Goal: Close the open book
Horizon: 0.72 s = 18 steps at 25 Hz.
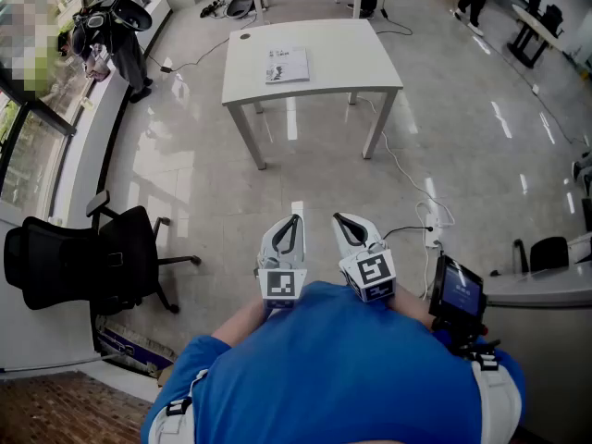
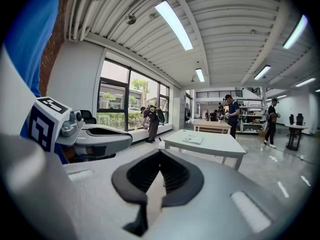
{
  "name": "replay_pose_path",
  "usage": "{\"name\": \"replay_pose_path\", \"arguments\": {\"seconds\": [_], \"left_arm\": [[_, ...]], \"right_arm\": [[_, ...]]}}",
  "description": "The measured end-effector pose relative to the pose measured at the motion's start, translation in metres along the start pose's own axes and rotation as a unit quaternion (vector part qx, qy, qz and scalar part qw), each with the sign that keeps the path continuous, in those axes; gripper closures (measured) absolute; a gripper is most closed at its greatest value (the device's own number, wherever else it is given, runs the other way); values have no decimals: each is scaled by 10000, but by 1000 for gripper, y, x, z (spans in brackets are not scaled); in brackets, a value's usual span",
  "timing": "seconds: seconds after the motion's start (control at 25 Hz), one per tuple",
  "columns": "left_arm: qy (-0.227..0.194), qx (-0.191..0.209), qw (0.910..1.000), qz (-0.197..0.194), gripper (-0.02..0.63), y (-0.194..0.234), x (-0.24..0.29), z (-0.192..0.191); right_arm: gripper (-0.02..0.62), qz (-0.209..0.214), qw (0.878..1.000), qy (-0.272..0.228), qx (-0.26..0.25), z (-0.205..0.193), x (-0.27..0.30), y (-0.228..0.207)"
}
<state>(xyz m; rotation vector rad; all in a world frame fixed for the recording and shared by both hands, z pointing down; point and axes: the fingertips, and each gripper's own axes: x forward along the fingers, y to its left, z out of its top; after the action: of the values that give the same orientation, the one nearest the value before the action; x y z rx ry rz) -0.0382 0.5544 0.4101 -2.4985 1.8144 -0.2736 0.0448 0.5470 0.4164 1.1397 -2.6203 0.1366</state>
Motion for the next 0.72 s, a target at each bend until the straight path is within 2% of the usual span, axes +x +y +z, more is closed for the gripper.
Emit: {"name": "replay_pose_path", "arguments": {"seconds": [0.16, 0.44, 0.72], "left_arm": [[78, 69, 9999, -63, 600, 12, -3, -3], [75, -51, 10000, -29, 600, 28, 1, -13], [161, 35, 9997, 155, 600, 52, 48, -15]], "right_arm": [[592, -20, 9999, -111, -98, 2, 7, 7], [592, -4, 9999, -49, -155, 1, 26, 12], [592, 225, 9997, -87, -100, 10, 72, -17]]}}
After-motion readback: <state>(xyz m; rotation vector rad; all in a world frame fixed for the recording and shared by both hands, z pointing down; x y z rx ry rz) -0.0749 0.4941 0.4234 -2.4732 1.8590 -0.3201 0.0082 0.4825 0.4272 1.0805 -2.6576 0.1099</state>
